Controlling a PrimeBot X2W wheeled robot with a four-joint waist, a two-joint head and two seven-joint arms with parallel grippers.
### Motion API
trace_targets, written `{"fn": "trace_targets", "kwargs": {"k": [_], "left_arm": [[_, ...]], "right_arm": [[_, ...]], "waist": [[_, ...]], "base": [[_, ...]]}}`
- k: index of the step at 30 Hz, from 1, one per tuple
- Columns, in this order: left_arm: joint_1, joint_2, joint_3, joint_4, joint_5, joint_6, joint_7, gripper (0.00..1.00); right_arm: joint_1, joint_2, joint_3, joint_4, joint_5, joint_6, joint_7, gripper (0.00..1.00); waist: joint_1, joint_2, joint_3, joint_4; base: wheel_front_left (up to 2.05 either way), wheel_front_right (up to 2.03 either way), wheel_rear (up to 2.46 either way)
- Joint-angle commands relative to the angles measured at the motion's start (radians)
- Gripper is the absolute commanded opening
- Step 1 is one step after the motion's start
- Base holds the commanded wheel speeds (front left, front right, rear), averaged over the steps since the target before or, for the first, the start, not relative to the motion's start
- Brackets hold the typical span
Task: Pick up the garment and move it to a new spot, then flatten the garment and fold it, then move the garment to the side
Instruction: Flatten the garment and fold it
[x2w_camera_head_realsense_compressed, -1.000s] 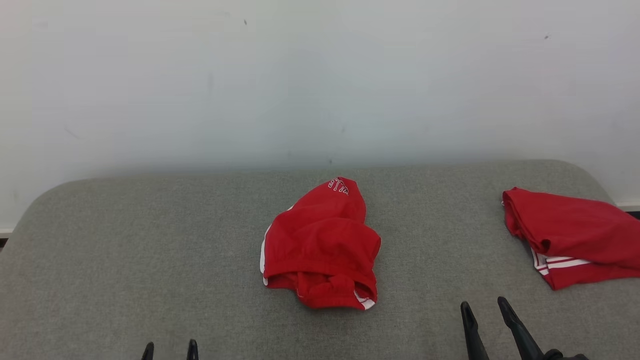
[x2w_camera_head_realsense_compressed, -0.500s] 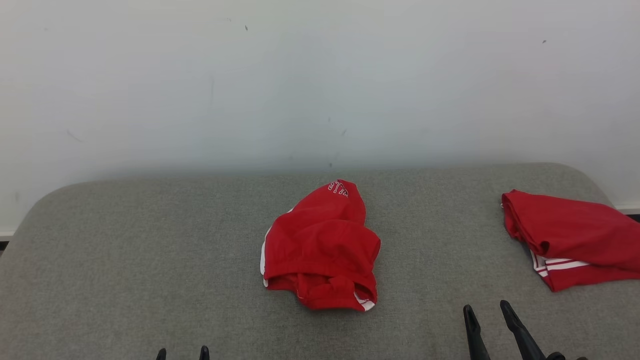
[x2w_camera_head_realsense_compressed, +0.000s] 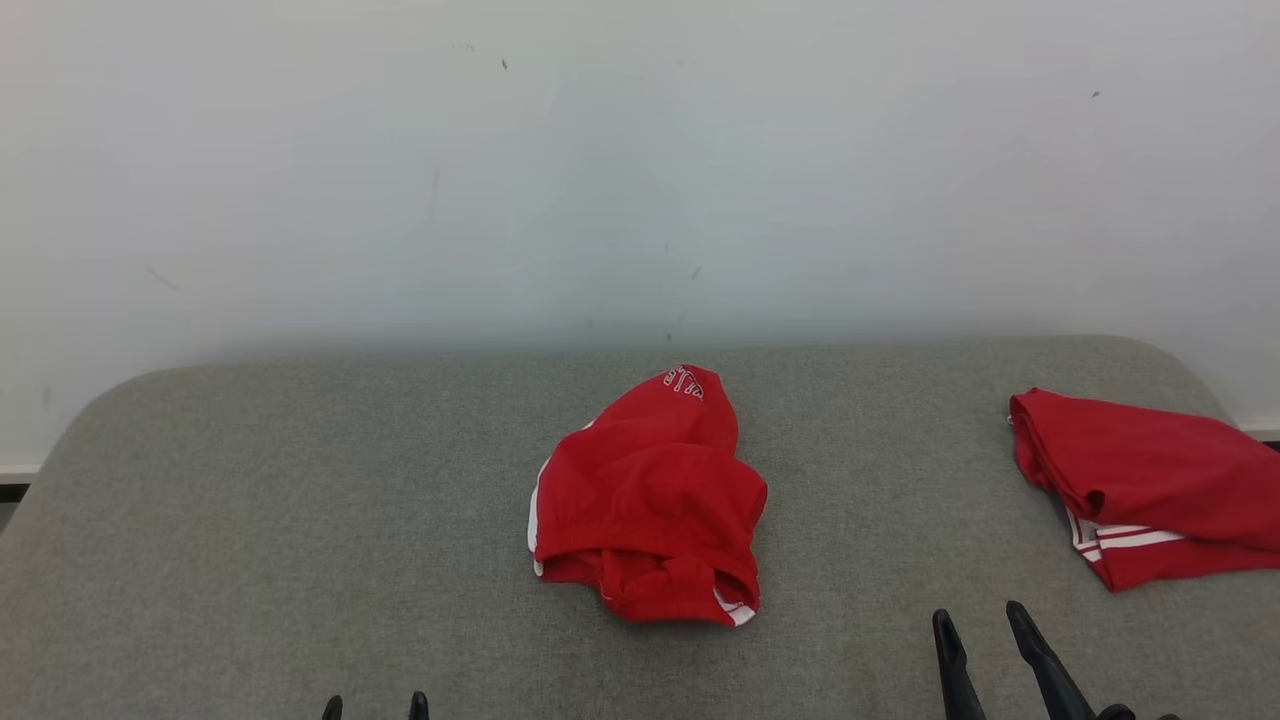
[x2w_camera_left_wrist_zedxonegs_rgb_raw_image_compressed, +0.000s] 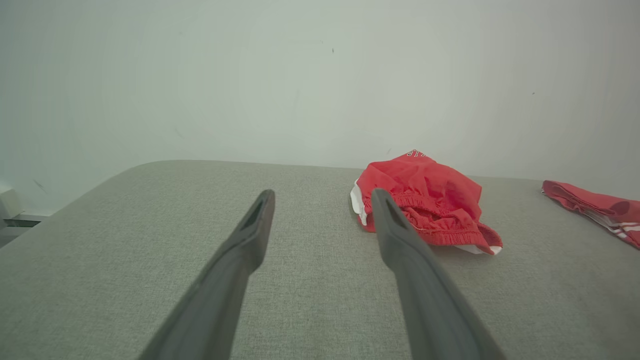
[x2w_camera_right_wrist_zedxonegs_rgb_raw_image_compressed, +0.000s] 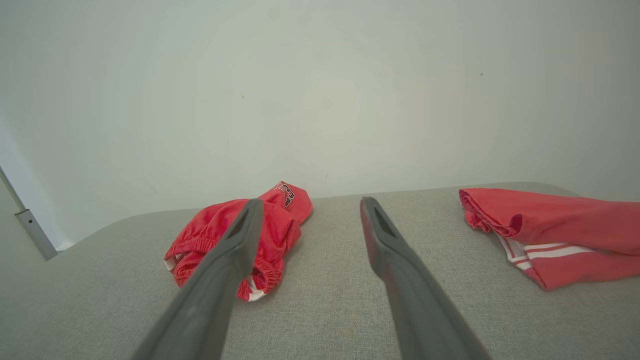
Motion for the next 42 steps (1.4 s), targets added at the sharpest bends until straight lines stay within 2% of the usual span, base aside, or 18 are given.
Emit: {"fn": "trace_targets", "kwargs": {"k": [1,18,24,34,42], "left_arm": [[-0.005,-0.001,-0.003,0.0,0.005,0.0,-0.004,1.0],[-0.008,-0.001,-0.034,0.007,0.011,-0.006,-0.004,1.0],[-0.028,-0.001,-0.064,0.029,0.017,-0.025,-0.004,1.0],[-0.116,-0.001,-0.134,0.054,0.023,-0.034,-0.004,1.0],[-0.261,-0.001,-0.241,0.169,0.033,-0.087,-0.004,1.0]], "right_arm": [[0.003,0.003,-0.002,0.001,-0.002,-0.002,-0.001,1.0],[-0.006,0.009,-0.005,-0.001,0.035,-0.002,-0.001,1.0],[-0.014,0.004,0.0,-0.005,0.031,-0.002,-0.001,1.0],[-0.037,-0.007,0.006,-0.009,0.031,-0.002,-0.001,1.0],[-0.063,-0.018,0.002,-0.015,0.027,-0.002,-0.001,1.0]], "waist": [[0.0,-0.0001,-0.001,0.001],[0.0,-0.0001,-0.002,0.008],[0.0,-0.0001,0.019,-0.003],[0.0,-0.0001,0.08,-0.043],[0.0,-0.0001,0.144,-0.093]], "base": [[0.0,0.0,0.0],[0.0,0.0,0.0],[0.0,0.0,0.0],[0.0,0.0,0.0],[0.0,0.0,0.0]]}}
